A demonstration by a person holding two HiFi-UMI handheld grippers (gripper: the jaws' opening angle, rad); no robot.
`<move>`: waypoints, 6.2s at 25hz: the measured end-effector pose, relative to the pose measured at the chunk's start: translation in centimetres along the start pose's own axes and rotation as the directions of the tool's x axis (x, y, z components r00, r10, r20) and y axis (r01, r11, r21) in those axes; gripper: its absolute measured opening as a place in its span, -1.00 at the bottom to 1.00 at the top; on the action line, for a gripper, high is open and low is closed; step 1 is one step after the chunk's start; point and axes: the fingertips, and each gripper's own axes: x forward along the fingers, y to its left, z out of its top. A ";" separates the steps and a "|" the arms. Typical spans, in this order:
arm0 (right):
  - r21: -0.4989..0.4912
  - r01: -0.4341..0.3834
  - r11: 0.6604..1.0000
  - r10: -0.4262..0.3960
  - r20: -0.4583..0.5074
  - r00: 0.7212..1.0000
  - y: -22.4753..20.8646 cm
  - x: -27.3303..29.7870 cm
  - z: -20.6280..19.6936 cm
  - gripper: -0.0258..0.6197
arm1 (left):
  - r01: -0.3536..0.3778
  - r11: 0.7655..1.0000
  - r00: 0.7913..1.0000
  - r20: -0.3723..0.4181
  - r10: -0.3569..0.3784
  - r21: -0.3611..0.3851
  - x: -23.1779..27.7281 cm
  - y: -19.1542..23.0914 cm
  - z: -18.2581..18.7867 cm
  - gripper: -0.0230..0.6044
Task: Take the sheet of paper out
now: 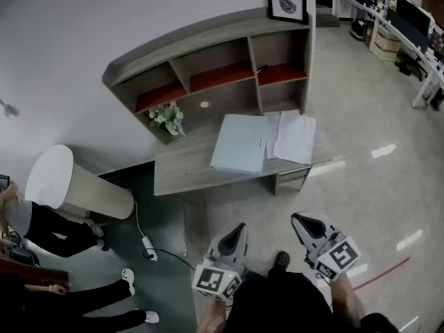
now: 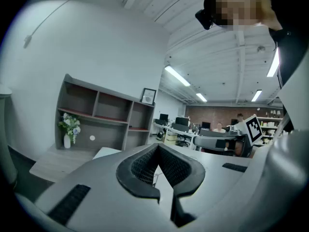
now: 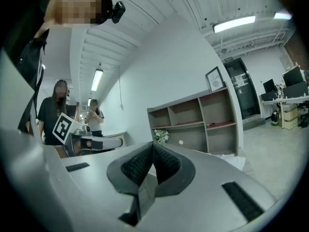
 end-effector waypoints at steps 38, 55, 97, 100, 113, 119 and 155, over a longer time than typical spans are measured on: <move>0.021 0.065 0.998 -0.064 -0.026 0.998 -4.9 7.1 0.6 -0.88 | -0.033 0.999 0.999 0.005 0.033 -0.026 5.4 8.2 0.4 -0.89; -0.009 0.188 0.982 -0.188 0.006 0.982 -9.3 19.0 4.1 -0.88 | 0.081 0.995 0.997 0.016 -0.082 0.050 13.8 19.5 5.0 -0.89; 0.073 0.348 0.935 -0.336 -0.140 0.931 -14.2 22.2 -2.6 -0.88 | 0.298 0.948 0.933 -0.242 -0.265 0.113 24.9 21.1 -7.6 -0.73; 0.074 0.345 0.936 -0.330 -0.156 0.931 -14.2 22.3 -3.4 -0.88 | 0.323 0.939 0.921 -0.268 -0.283 0.120 25.3 20.7 -9.5 -0.66; 0.095 0.368 0.925 -0.342 -0.214 0.915 -14.8 21.7 -6.3 -0.88 | 0.448 0.832 0.851 -0.440 -0.286 0.326 26.6 19.3 -19.0 -0.23; 0.114 0.377 0.919 -0.347 -0.218 0.912 -15.2 21.7 -7.2 -0.88 | 0.486 0.756 0.830 -0.501 -0.244 0.438 27.1 19.4 -22.5 -0.15; 0.165 0.391 0.906 -0.346 -0.246 0.905 -15.0 21.6 -9.5 -0.88 | 0.482 0.591 0.844 -0.524 -0.114 0.647 28.3 20.5 -26.7 -0.48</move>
